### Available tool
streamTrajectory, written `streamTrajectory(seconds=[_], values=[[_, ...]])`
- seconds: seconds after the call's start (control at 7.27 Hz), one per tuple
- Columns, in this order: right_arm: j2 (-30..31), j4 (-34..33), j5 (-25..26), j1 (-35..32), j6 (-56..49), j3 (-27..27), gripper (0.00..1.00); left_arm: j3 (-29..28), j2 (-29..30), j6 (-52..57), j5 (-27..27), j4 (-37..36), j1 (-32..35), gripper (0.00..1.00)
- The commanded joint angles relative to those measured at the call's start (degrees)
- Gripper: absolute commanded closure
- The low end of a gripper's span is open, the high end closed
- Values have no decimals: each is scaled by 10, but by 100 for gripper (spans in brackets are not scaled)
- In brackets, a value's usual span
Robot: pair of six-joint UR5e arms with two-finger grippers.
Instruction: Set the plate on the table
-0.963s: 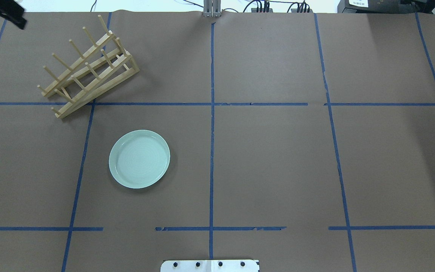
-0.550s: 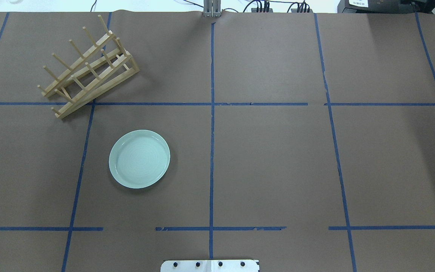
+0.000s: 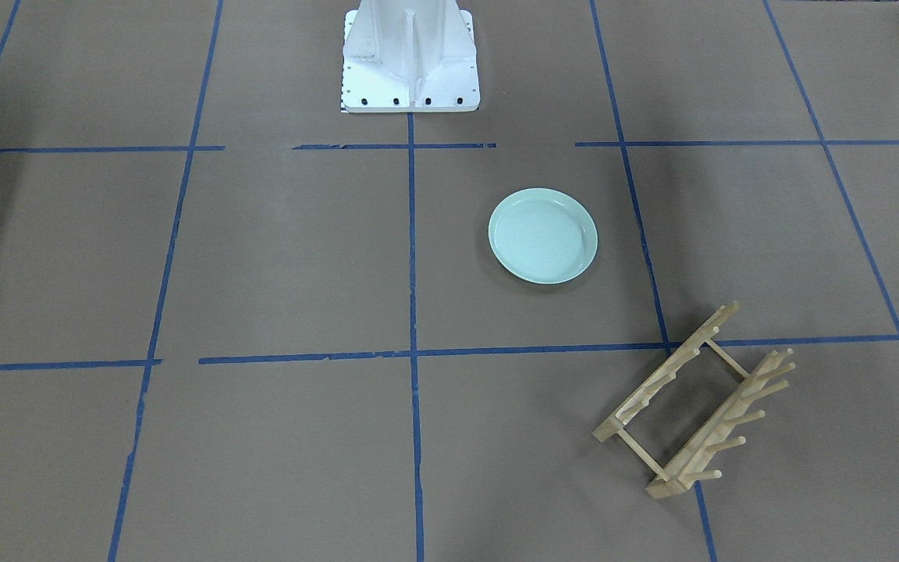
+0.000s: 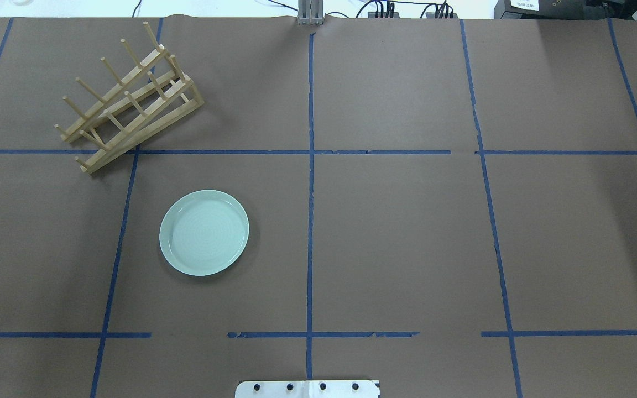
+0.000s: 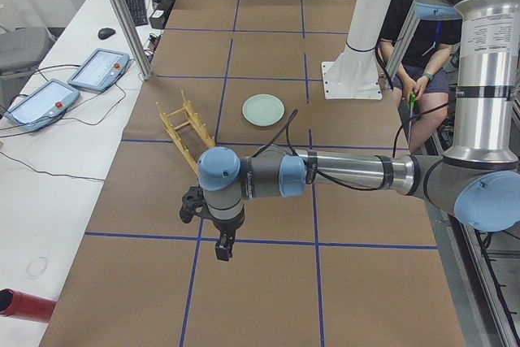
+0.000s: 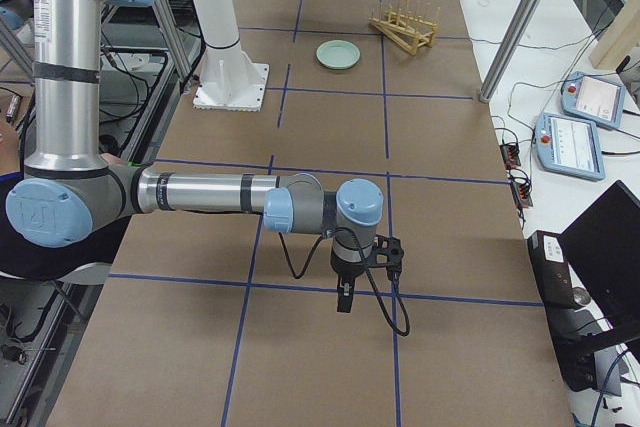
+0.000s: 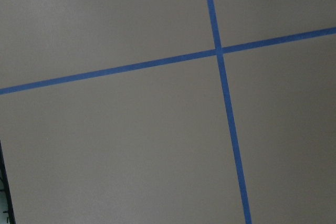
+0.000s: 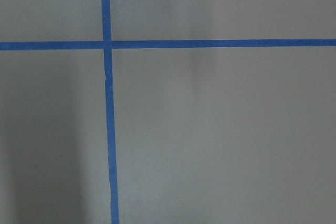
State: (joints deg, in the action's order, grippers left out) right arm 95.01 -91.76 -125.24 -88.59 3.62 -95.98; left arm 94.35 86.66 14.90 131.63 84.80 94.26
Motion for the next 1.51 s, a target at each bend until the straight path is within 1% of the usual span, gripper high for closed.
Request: streamTrajectory(seconds=[0.0,0.28,0.41,0.55,1.38], values=[[0,0,0,0,0,0,0,-20,1,-8,7,12,-1,0],[0,0,0,0,0,0,0,-18,1,-17,8,7,-1,0],[0,0,0,0,0,0,0,-16,0,-62,10,10,-1,0],[0,0,0,0,1,0,0,-14,0,-70,18,10,-1,0],[0,0,0,0,1,0,0,-8,1,-70,18,10,-1,0]])
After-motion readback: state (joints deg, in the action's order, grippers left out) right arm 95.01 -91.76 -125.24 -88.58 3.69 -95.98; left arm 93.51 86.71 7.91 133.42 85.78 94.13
